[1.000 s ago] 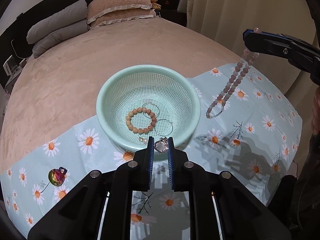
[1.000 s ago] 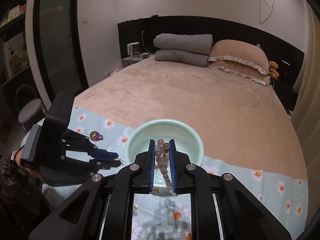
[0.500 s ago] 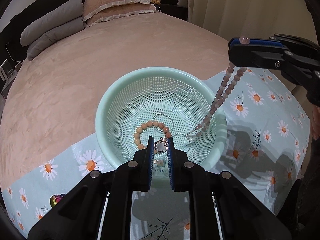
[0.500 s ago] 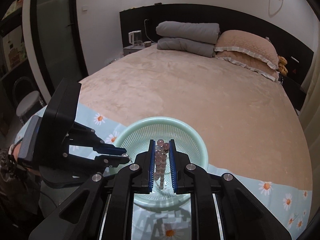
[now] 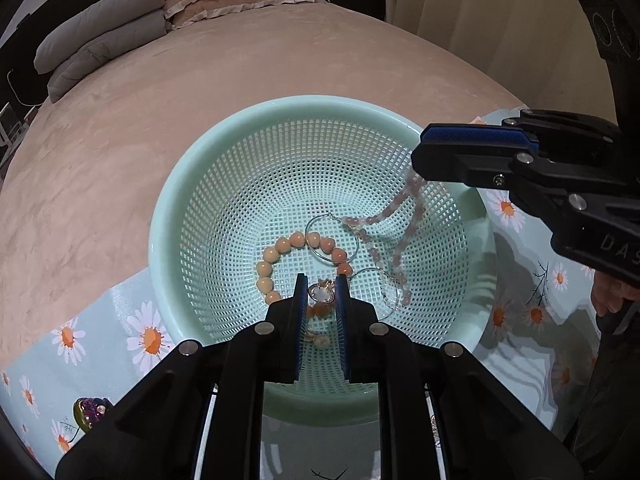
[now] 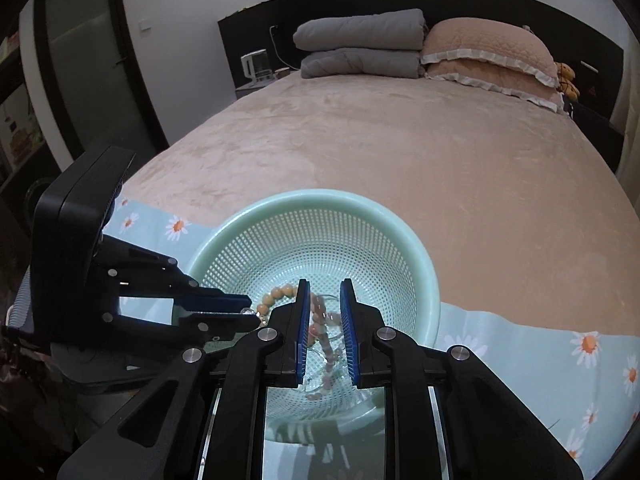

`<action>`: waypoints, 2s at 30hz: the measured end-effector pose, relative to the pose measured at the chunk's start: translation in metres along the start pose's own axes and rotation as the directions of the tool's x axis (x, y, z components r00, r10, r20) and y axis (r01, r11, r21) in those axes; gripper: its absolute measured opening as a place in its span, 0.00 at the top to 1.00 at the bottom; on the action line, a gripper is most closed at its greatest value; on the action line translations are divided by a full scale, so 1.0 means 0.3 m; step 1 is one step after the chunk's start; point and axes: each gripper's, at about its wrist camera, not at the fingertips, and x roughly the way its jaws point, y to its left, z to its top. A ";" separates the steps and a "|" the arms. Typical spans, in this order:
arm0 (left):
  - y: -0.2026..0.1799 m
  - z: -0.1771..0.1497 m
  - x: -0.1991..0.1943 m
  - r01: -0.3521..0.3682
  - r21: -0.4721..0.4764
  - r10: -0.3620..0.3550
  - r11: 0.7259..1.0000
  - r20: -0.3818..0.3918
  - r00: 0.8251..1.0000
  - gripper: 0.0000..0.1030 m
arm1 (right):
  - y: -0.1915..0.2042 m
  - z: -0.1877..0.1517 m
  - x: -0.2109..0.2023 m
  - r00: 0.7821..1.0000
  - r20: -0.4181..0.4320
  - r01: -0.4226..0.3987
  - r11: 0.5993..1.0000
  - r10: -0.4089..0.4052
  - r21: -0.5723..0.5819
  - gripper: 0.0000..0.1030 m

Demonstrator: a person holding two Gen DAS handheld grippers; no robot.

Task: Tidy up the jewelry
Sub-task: 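Carry the charm earring and pink bead bracelet into the green basket and release, then move both open tools toward the pearl earring and silver pendants on the cover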

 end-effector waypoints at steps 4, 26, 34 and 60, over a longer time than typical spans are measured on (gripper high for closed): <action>0.009 0.000 -0.052 -0.043 -0.019 0.044 0.999 0.054 0.998 0.44 | -0.027 -0.015 -0.039 0.995 0.044 0.088 0.996 -0.089 0.024 0.39; 0.059 -0.206 -0.359 -0.065 -0.167 0.092 0.984 0.159 0.983 0.06 | 0.021 -0.081 -0.344 0.980 0.131 0.143 0.988 -0.150 0.062 0.15; 0.034 -0.319 -0.360 -0.020 -0.185 0.054 0.982 0.177 0.983 0.06 | 0.083 -0.166 -0.369 0.984 0.115 0.142 0.990 -0.139 -0.016 0.15; -0.243 -0.649 -0.156 -0.133 0.016 0.129 0.991 0.149 0.980 0.06 | 0.206 -0.627 -0.103 0.997 -0.054 0.054 0.997 -0.057 -0.054 0.16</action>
